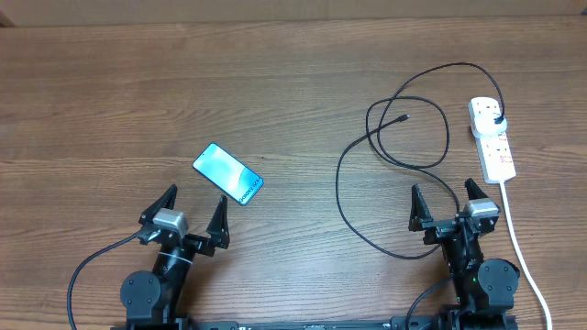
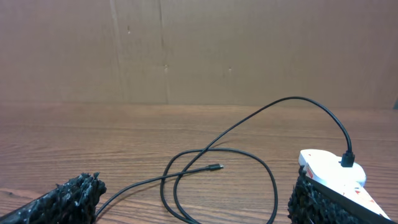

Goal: Plug charger to phone and switch on socket
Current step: 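Move the left gripper over the smartphone and lower onto it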

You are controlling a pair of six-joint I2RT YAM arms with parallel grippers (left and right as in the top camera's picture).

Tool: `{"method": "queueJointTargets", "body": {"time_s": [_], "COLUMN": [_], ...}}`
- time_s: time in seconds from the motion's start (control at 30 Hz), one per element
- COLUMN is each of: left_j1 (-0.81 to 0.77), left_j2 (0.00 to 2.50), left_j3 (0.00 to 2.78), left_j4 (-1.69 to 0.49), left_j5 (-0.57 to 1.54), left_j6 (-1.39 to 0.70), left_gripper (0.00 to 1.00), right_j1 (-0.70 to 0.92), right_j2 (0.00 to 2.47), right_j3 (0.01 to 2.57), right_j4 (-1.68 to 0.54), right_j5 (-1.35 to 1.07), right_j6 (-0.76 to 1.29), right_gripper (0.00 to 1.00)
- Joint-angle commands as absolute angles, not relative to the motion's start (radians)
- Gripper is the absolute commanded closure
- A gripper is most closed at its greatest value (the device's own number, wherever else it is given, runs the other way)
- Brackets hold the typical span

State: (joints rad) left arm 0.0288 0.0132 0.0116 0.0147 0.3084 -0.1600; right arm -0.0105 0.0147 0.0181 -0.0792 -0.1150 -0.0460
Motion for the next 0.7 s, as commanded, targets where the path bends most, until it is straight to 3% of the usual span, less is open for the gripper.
{"method": "queueJointTargets", "body": {"time_s": [0.0,0.23,0.5,0.67], "left_j1": [0.033,0.033,0.033,0.032], "left_j2": [0.007,0.089,0.451,0.701], "left_j3": [0.091,0.277,0.577,0.854], "left_j4": [0.007,-0.103,-0.135,-0.358], "left_j5": [0.348,0.247,0.284,0.286], "left_j6": [-0.188,-0.187,-0.187,-0.188], "left_gripper": [0.00,0.00,0.00,0.00], "right_j1": [-0.007,-0.007,-0.007,-0.007], "right_j2": [0.003,0.003,0.003,0.003], "right_j3": [0.008,0.008,0.008,0.008], "right_j4": [-0.074,-0.074,-0.074,-0.074], "right_j5": [-0.105,-0.105,-0.105,-0.105], "right_j6": [-0.051,-0.050,-0.051,-0.050], "right_gripper": [0.00,0.00,0.00,0.00]}}
